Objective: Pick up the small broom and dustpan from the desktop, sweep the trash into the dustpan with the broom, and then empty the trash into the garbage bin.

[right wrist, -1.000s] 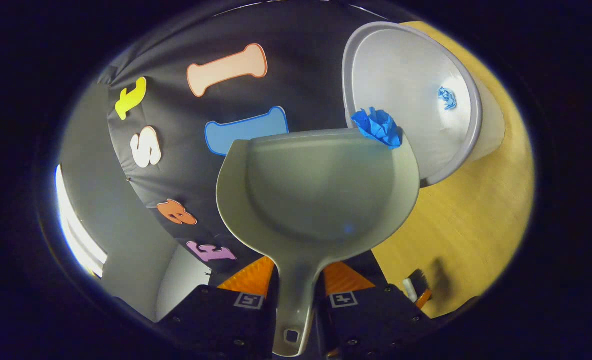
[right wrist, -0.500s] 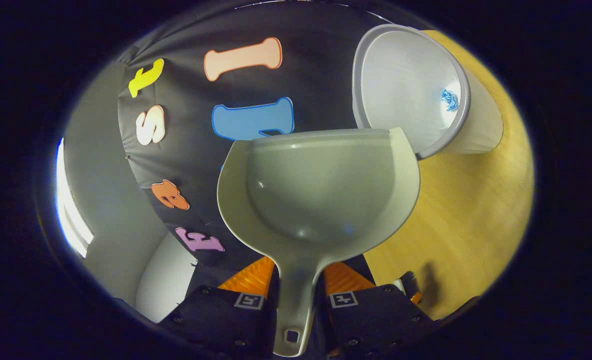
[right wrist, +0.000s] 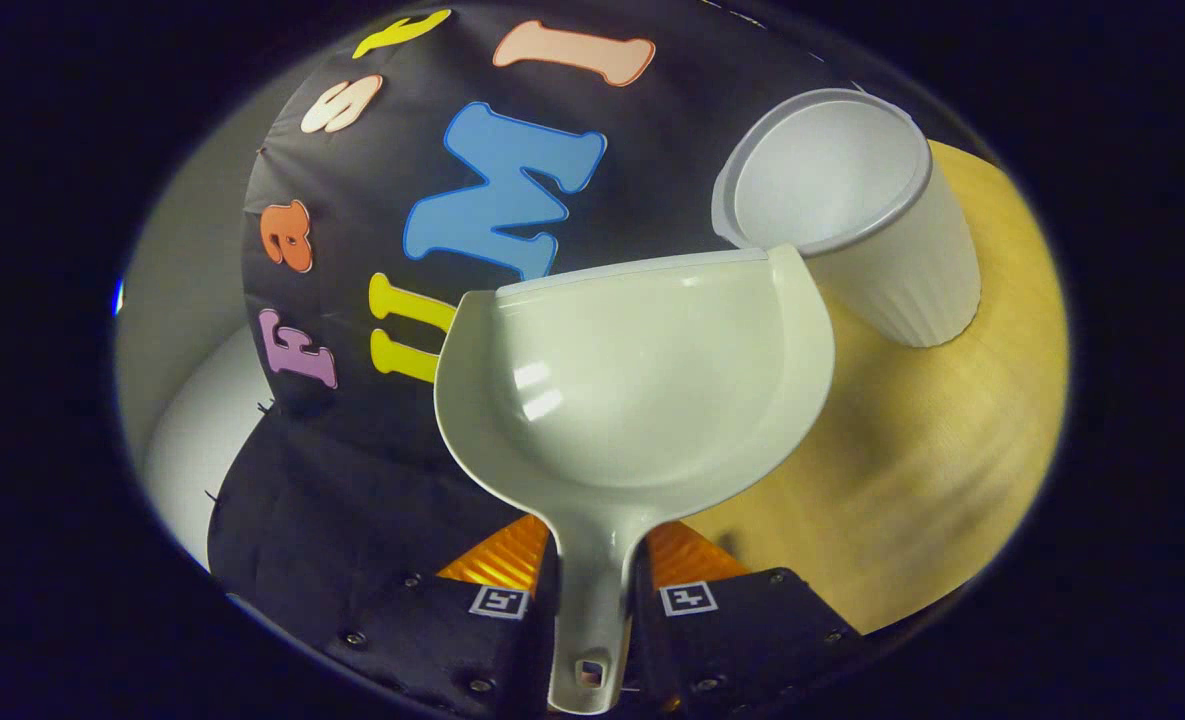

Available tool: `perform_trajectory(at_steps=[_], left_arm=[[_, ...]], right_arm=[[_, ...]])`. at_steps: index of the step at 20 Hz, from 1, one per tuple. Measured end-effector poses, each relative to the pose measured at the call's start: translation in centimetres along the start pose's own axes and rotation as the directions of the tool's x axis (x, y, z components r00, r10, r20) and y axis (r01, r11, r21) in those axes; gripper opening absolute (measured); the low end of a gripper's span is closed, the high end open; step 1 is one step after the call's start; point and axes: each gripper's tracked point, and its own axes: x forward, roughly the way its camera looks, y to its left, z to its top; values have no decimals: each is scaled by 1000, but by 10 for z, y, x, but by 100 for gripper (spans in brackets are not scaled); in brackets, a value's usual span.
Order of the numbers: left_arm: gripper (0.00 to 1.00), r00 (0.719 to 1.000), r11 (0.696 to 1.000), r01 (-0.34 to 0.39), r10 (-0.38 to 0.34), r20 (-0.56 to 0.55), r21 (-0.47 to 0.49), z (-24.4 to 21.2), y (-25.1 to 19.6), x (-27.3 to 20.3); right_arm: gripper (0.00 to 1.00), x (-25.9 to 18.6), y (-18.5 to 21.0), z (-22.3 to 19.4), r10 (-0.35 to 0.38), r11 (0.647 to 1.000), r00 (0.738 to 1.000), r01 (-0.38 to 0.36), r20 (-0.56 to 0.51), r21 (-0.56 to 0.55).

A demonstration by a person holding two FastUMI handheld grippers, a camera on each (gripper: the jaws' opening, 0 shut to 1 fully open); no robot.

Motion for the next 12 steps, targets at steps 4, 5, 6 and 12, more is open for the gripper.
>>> perform_trajectory(at_steps=[4, 5, 6, 12], left_arm=[[50, 999, 997, -42, 41, -14, -66, -8, 10, 1], [52, 999, 995, -50, 49, -18, -83, -11, 12, 1], [50, 998, 994, -57, 55, -22, -98, -13, 12, 2], [52, 994, 984, -101, 93, -58, -147, -26, 14, 9]], right_arm=[[33, 10, -47, -39, -164, 977, 984, 151, -73, -153], [33, 12, -61, -48, -198, 968, 976, 180, -94, -177], [33, 17, -71, -56, -226, 961, 968, 203, -111, -191], [34, 31, -150, -98, -413, 861, 895, 321, -172, -395]])
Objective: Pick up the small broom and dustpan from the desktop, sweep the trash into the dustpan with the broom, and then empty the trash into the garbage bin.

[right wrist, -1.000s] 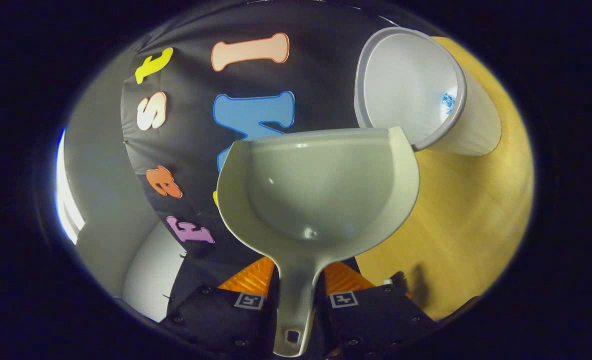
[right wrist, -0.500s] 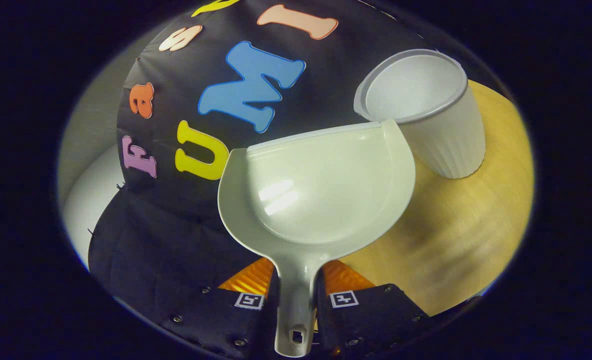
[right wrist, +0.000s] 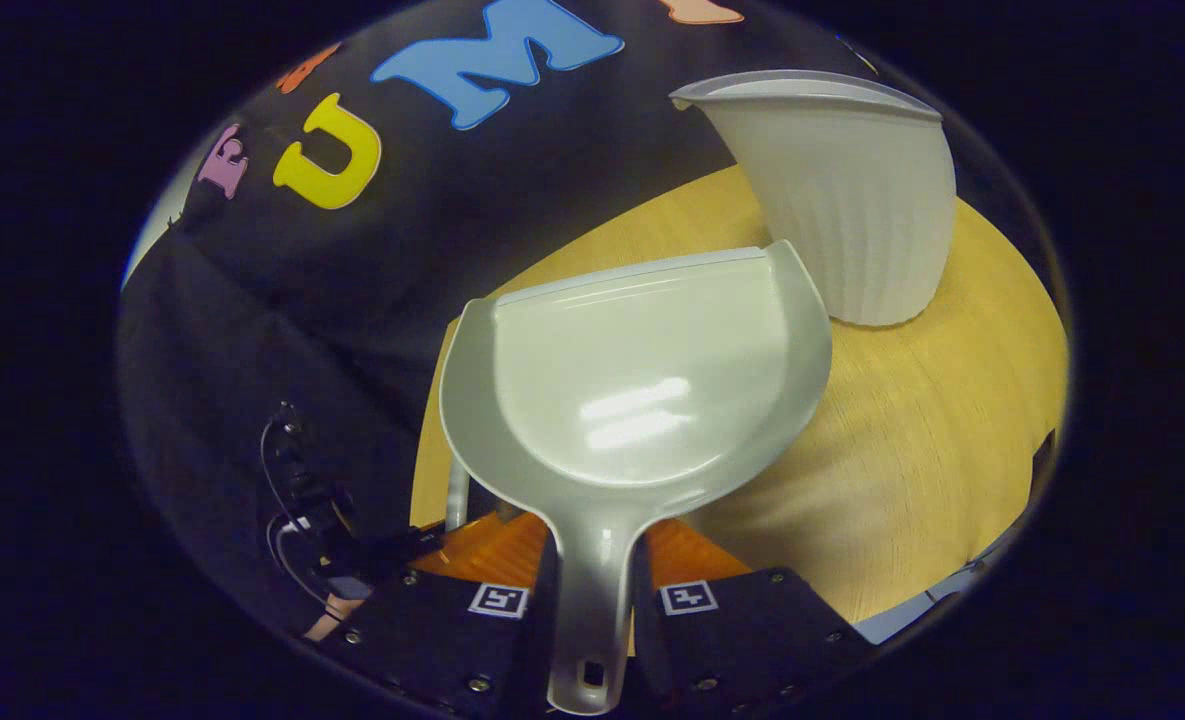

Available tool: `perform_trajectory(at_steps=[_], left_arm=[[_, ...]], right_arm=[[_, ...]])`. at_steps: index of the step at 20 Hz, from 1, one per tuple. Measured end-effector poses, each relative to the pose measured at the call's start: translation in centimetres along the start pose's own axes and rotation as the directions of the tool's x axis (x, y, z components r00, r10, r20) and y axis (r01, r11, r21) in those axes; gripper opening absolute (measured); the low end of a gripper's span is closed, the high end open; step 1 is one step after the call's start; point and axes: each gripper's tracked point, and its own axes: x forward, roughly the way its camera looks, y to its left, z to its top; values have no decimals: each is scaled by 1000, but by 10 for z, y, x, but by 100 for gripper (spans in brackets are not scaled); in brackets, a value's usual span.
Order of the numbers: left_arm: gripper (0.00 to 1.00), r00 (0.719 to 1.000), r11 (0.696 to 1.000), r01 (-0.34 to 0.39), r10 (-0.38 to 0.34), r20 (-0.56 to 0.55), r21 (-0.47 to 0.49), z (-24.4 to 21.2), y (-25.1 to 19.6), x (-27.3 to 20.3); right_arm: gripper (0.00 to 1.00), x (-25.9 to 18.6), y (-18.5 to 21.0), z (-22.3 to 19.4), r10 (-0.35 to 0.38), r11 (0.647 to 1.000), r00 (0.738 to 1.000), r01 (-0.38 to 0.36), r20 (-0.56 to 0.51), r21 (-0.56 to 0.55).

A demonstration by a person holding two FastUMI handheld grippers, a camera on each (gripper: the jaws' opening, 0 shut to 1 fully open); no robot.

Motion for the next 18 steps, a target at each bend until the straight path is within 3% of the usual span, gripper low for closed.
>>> perform_trajectory(at_steps=[4, 6, 9, 11, 15, 16, 18], left_arm=[[54, 999, 999, -37, 36, -26, -22, -8, 2, 6], [50, 998, 998, -50, 49, -38, -32, -12, 2, 9], [55, 996, 997, -69, 67, -58, -33, -14, 4, 11], [52, 994, 996, -79, 77, -76, -34, -10, 1, 11], [55, 991, 995, -93, 89, -98, -37, -1, 1, 13], [51, 991, 995, -94, 90, -104, -37, 1, -3, 16], [51, 990, 995, -93, 89, -112, -36, 1, -8, 23]], right_arm=[[33, 10, -13, -26, -96, 991, 995, 92, -34, -94], [34, 17, -20, -34, -119, 988, 991, 112, -57, -108], [34, 23, -27, -46, -159, 981, 984, 149, -80, -123], [33, 22, -29, -52, -184, 977, 979, 171, -92, -130], [33, 22, -28, -58, -194, 976, 974, 180, -115, -122], [33, 22, -29, -59, -192, 977, 974, 178, -121, -118], [33, 21, -28, -60, -187, 979, 973, 174, -133, -105]])
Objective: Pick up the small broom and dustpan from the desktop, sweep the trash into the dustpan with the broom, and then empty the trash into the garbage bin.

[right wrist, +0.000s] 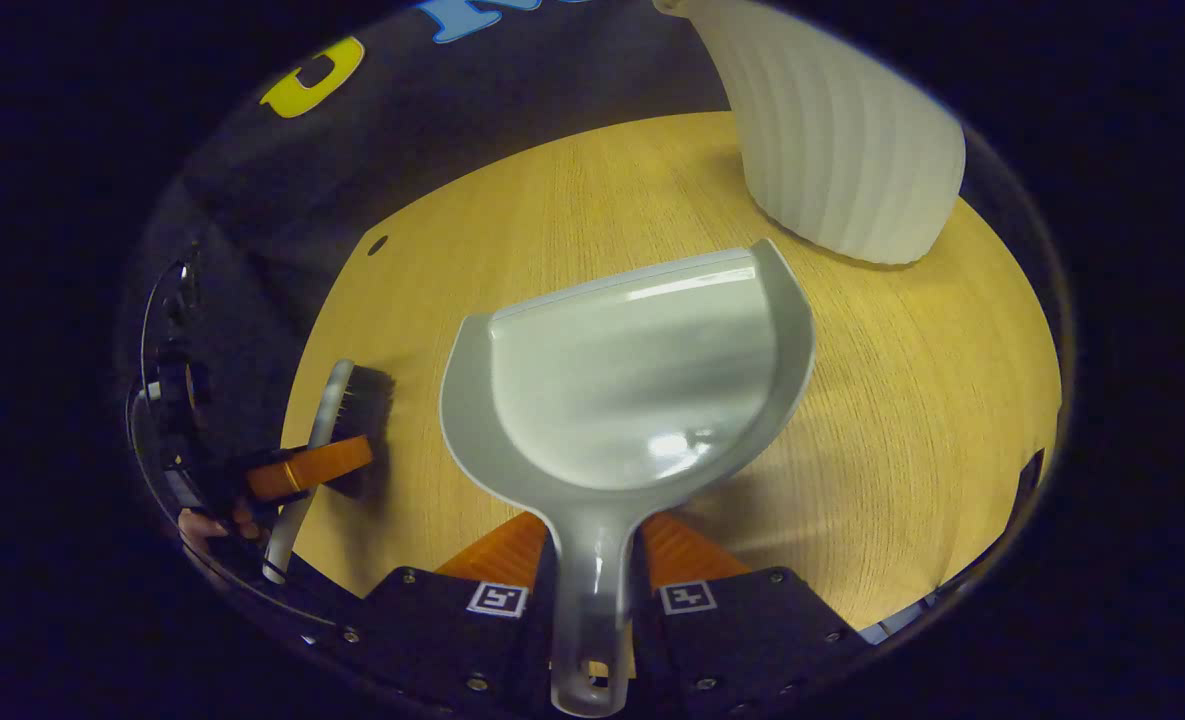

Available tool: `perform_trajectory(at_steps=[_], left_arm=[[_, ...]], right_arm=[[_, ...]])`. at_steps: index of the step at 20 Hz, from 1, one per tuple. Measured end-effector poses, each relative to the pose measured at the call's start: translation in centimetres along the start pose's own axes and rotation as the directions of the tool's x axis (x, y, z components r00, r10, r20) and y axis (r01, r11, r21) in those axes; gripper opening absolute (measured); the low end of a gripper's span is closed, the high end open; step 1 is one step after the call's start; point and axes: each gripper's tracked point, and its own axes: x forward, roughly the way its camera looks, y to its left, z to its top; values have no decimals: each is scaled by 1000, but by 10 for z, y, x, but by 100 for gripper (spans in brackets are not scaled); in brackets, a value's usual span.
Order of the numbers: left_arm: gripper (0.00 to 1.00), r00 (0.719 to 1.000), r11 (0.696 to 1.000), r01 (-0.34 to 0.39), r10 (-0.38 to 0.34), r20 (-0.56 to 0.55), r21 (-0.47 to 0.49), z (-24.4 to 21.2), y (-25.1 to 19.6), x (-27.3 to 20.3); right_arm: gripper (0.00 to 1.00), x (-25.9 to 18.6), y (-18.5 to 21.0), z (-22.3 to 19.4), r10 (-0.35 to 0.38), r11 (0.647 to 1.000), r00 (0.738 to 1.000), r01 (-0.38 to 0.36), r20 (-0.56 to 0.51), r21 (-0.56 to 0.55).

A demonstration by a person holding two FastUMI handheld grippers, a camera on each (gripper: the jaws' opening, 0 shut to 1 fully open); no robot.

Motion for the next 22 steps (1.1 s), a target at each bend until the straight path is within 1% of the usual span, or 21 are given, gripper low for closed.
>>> perform_trajectory(at_steps=[2, 5, 6, 9, 11, 12, 13, 15, 17, 19, 20, 21, 22], left_arm=[[54, 1000, 1000, -5, 5, -2, 9, 0, -9, 11], [53, 1000, 999, -15, 15, -1, 30, 5, -14, 16], [51, 1000, 999, -16, 17, -1, 32, 6, -14, 19], [51, 1000, 999, -16, 16, 2, 38, 5, -16, 20], [54, 1000, 999, -11, 11, 1, 45, 5, -17, 19], [52, 1000, 999, -14, 14, 1, 48, 6, -17, 18], [52, 1000, 999, -15, 15, 4, 51, 6, -18, 18], [55, 1000, 998, -11, 11, 2, 57, 8, -19, 21], [57, 1000, 998, -7, 7, 7, 65, 11, -19, 23], [60, 1000, 997, -9, 7, 17, 78, 16, -19, 25], [54, 1000, 997, -10, 8, 24, 79, 16, -19, 22], [60, 1000, 997, -14, 12, 26, 77, 16, -19, 20], [63, 1000, 997, -12, 10, 29, 71, 16, -20, 19]], right_arm=[[33, 1, 1, -4, 1, 1000, 1000, -1, -7, 14], [33, -1, 4, -8, 16, 999, 1000, -15, -17, 51], [33, -2, 4, -7, 18, 998, 1000, -17, -15, 54], [34, -2, 3, -8, 12, 999, 1000, -11, -16, 53], [35, -3, 3, -8, 4, 998, 1000, -4, -11, 55], [35, -3, 3, -9, 1, 999, 1000, -1, -11, 53], [36, -3, 4, -9, 1, 998, 1000, 0, -9, 55], [38, -5, 4, -8, -8, 998, 1000, 8, -6, 63], [46, -6, 5, -7, -19, 997, 1000, 20, -4, 72], [49, -6, 4, -7, -27, 997, 1000, 26, 4, 69], [65, -8, 3, -5, -30, 997, 1000, 30, 5, 65], [70, -7, 4, -5, -25, 998, 1000, 25, 9, 61], [80, -8, 4, -3, -21, 998, 1000, 20, 13, 56]])
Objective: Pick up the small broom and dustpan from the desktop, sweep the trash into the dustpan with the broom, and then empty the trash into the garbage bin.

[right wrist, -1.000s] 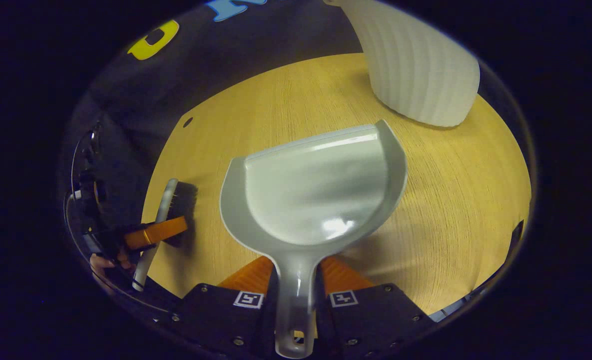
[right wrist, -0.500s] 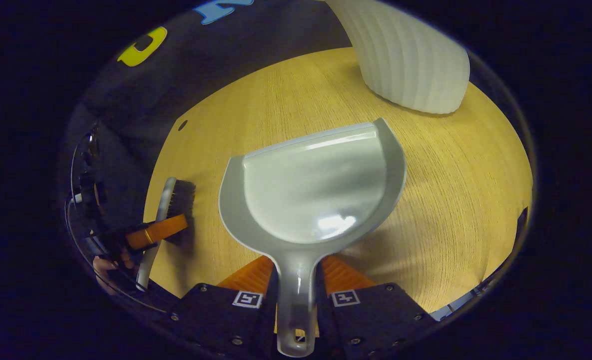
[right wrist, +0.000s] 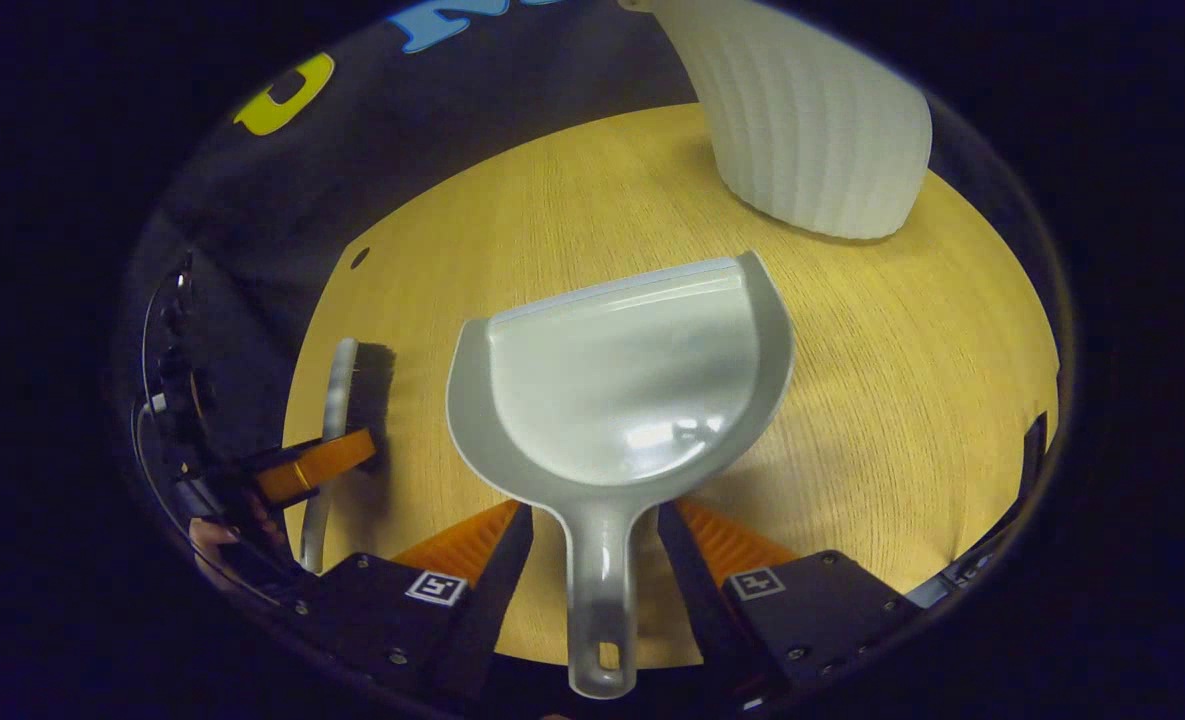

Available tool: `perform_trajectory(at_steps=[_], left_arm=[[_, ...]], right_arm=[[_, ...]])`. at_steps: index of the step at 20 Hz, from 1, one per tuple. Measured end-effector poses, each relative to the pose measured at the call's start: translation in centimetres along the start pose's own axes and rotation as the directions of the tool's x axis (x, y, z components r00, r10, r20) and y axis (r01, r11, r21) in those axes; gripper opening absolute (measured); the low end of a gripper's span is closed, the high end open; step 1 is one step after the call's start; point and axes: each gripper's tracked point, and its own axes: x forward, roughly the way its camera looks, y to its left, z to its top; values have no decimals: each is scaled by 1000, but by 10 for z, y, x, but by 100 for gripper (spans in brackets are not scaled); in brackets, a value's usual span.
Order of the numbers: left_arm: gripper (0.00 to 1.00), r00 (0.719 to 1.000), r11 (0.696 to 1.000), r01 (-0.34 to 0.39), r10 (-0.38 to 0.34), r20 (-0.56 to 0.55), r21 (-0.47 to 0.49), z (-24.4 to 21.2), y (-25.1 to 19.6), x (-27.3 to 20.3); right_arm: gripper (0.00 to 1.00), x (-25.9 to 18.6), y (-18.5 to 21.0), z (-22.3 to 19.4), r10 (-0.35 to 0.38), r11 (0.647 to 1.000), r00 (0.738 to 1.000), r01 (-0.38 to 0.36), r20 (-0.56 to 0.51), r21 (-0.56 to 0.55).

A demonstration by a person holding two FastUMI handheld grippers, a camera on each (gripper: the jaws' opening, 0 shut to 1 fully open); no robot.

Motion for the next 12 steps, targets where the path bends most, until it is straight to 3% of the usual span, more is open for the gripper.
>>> perform_trajectory(at_steps=[2, 3, 4, 6, 9, 12], left_arm=[[76, 1000, 1000, 3, -3, 10, -9, -1, -3, -7], [80, 1000, 1000, -6, 6, 19, -7, -1, 1, -11], [92, 1000, 1000, -16, 17, 26, -4, 0, 3, -15], [98, 997, 999, -35, 34, 68, 7, 8, 7, -28], [96, 983, 998, -58, 53, 176, 24, 21, 11, -60], [96, 944, 995, -95, 84, 320, 20, 47, 12, -98]], right_arm=[[95, -4, -3, 3, -11, 1000, 1000, 12, 3, -10], [95, -6, -3, 4, -13, 1000, 1000, 13, 10, -13], [96, -8, -3, 6, -13, 1000, 1000, 13, 18, -14], [96, -12, -3, 9, 0, 1000, 1000, 0, 24, -31], [96, -26, -7, 23, -1, 996, 997, 7, 75, -86], [96, -53, -10, 51, 12, 981, 982, 24, 188, -191]])
